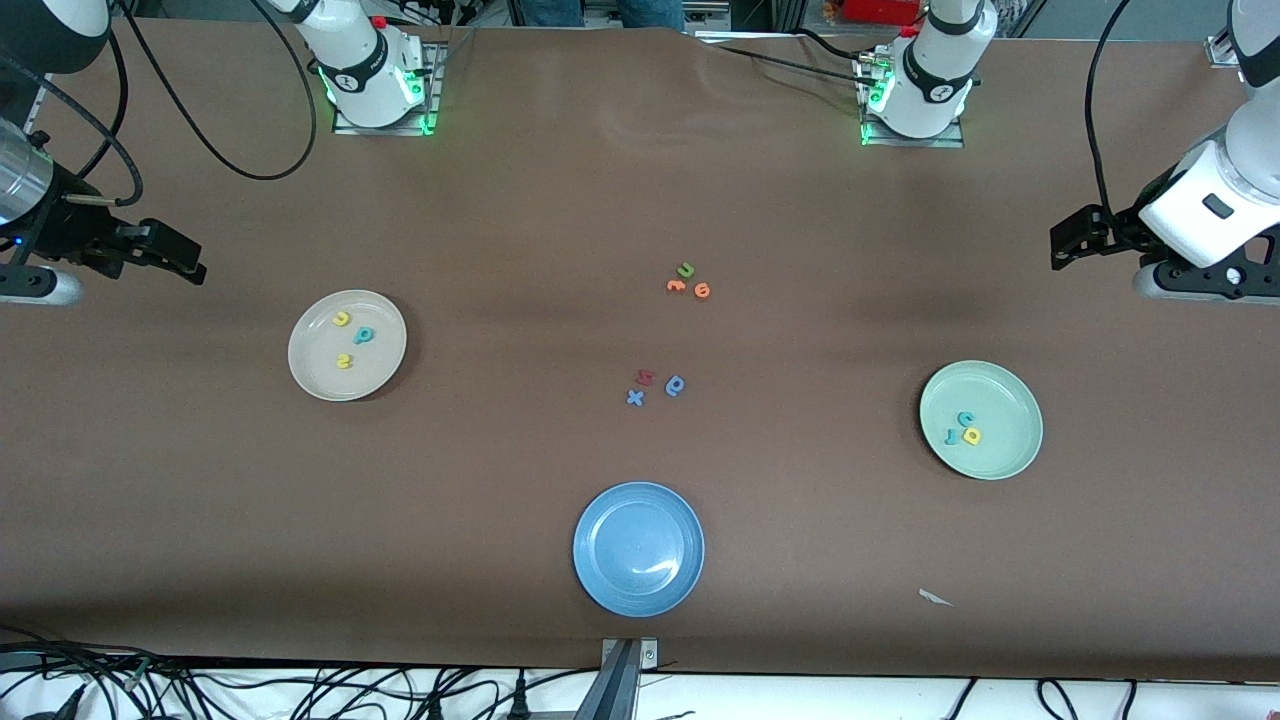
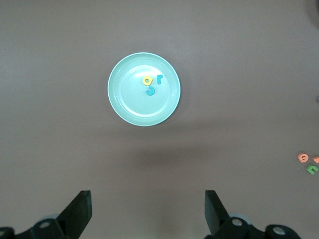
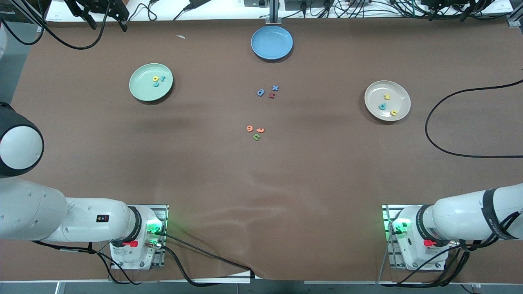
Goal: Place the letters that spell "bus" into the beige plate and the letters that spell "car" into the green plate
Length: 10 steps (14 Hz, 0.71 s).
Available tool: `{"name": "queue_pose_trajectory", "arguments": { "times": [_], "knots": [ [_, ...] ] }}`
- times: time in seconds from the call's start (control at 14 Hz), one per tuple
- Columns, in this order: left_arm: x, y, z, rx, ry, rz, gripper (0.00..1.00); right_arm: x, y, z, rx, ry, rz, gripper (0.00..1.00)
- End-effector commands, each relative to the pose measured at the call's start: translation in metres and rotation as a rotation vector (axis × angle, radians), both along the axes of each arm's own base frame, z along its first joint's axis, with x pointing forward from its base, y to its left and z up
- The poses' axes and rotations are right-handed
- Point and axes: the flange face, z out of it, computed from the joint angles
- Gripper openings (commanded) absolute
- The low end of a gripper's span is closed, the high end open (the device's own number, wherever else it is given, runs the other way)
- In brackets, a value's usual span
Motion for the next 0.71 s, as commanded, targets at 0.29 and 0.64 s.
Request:
{"name": "queue_pose_trajectory", "arguments": {
  "times": [0.29,0.64],
  "knots": [
    [-0.002,0.0059,0.0002,-0.027,0.001,-0.01,1.0,0.0017,-0.0014,0.0055,0.006,-0.003,0.016,1.0],
    [-0.0021,0.0059,-0.0005,-0.027,0.003,-0.01,1.0,0.0025,0.0003,0.005,0.006,-0.006,0.019,1.0]
  ]
}}
